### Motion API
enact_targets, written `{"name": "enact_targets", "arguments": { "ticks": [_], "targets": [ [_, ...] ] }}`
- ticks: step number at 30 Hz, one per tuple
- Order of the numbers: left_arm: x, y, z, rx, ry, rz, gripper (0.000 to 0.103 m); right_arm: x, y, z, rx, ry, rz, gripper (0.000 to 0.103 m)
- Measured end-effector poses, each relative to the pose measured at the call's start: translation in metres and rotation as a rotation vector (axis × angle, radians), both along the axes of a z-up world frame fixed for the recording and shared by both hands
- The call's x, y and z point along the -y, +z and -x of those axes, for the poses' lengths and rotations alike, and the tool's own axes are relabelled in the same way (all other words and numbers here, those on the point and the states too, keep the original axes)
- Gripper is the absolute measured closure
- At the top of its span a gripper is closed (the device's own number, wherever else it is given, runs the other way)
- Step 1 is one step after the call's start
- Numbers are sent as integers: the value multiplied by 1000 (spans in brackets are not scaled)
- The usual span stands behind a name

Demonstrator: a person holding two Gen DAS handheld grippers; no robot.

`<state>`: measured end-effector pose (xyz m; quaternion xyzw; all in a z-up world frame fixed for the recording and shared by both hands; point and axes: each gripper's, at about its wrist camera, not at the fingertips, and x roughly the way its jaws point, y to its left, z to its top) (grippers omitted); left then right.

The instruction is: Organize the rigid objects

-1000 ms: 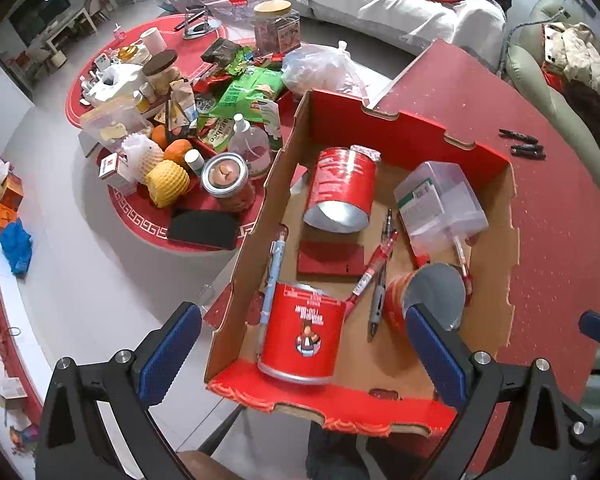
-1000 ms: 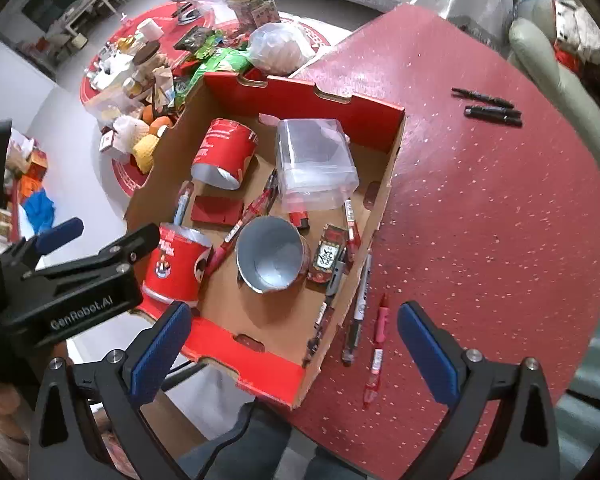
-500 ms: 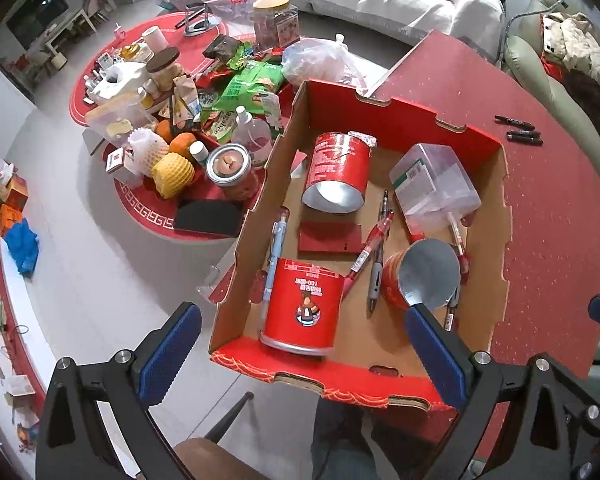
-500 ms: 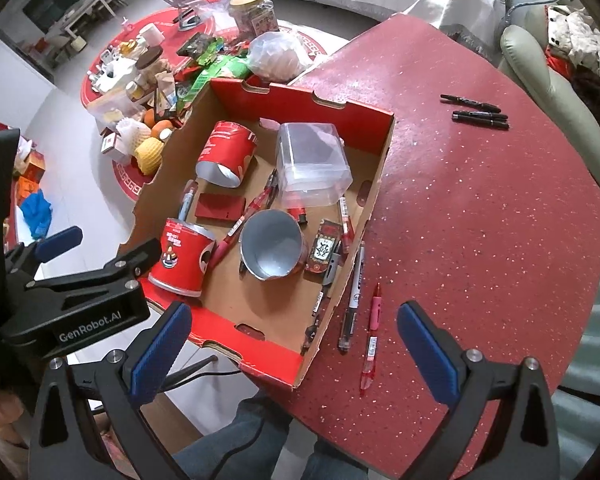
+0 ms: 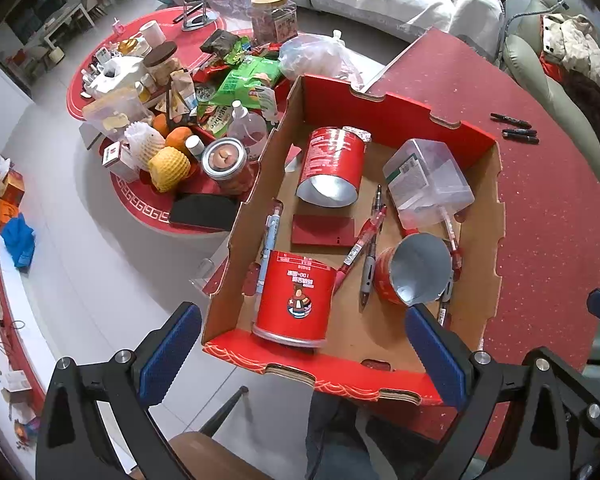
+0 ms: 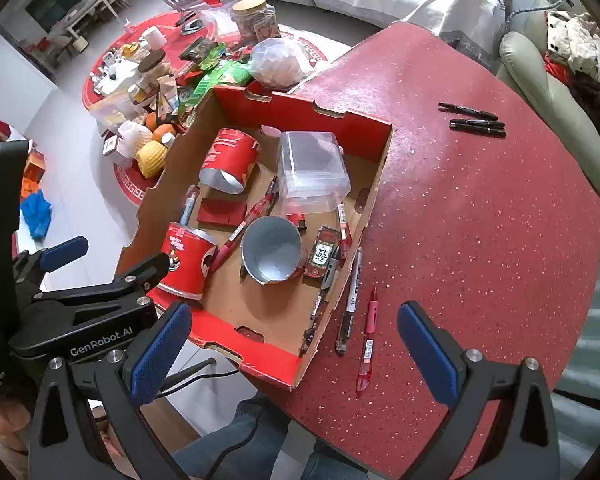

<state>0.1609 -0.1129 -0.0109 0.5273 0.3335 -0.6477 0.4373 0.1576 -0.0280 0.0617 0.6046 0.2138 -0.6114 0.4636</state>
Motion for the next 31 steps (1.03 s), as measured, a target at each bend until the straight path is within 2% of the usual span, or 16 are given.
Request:
{"name": "enact_targets", "arguments": {
  "ticks": [31],
  "targets": [
    [3, -3, -12, -15, 25, -22, 1, 0, 5, -10, 7, 15, 0, 0]
  ]
}}
